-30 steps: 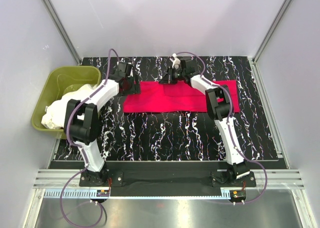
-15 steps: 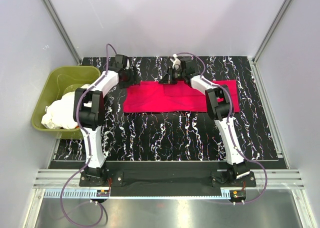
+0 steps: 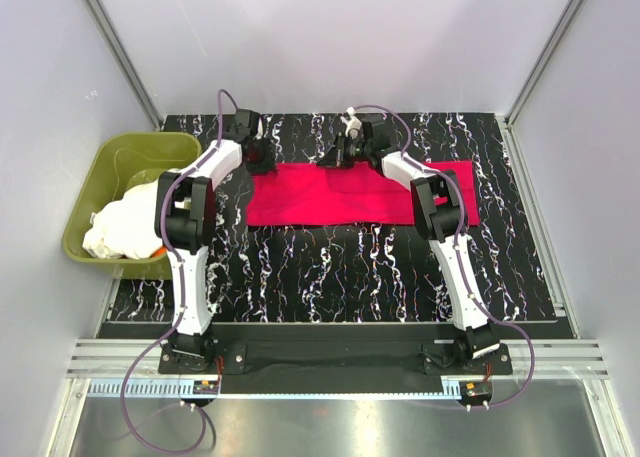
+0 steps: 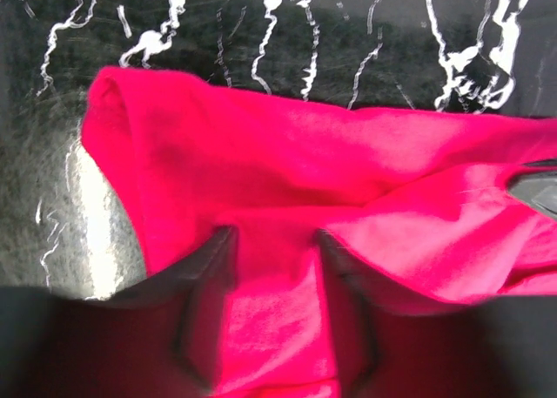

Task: Fold and stack the t-shirts
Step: Fold the tshirt

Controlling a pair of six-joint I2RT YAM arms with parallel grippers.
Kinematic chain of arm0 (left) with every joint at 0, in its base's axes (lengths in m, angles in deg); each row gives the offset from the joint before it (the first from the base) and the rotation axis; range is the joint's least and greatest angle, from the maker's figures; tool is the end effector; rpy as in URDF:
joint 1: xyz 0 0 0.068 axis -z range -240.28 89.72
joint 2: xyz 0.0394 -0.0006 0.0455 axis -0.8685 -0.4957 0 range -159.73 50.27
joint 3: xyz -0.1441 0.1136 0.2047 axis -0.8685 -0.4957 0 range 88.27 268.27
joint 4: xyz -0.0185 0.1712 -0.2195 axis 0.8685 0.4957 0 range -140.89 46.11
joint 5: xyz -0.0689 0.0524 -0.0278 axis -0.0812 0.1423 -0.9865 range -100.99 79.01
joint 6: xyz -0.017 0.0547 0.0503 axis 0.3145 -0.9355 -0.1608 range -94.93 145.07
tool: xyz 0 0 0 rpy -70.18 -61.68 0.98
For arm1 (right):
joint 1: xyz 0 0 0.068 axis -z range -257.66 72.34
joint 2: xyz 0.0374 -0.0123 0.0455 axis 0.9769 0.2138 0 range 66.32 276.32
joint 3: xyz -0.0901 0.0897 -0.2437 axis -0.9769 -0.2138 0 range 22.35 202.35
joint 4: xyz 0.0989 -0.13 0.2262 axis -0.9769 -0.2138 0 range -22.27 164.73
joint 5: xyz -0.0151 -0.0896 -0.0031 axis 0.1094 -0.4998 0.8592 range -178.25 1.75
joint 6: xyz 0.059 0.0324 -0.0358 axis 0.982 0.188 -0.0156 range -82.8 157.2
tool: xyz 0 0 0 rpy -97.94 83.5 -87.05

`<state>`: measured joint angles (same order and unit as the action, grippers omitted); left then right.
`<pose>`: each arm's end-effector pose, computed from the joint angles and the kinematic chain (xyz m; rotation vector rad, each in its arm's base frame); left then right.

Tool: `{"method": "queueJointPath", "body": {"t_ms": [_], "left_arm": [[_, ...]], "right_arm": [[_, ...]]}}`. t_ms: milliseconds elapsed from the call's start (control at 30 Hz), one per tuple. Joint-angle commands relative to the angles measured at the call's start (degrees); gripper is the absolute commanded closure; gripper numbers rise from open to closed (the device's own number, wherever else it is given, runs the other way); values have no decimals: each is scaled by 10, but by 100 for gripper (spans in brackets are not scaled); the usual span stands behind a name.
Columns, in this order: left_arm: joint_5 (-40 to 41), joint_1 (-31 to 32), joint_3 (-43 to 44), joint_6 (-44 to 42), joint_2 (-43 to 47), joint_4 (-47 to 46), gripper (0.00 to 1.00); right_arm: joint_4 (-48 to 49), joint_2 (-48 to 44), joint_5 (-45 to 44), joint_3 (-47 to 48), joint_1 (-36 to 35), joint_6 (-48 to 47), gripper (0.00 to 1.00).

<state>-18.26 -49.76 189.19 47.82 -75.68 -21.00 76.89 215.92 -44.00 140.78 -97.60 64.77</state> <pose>0.5097 -0.1030 0.1587 -0.2217 2.5542 -0.3881 0.5593 0.2509 0.1046 -0.3653 2.1486 1.2915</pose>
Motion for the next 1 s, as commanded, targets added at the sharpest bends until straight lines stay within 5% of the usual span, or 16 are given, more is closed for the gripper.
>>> {"method": "queueJointPath", "body": {"t_ms": [0, 133, 233, 967], "left_arm": [[-25, -1, 9, 5, 13, -46, 72], [-12, 3, -33, 5, 47, -97, 94], [0, 7, -80, 1, 87, -148, 99], [69, 14, -125, -2, 131, -204, 100]], "right_arm": [[36, -19, 7, -12, 5, 12, 91], [57, -30, 0, -35, 5, 22, 95], [74, -45, -8, -63, 5, 29, 98], [135, -91, -27, -111, 5, 55, 100]]}}
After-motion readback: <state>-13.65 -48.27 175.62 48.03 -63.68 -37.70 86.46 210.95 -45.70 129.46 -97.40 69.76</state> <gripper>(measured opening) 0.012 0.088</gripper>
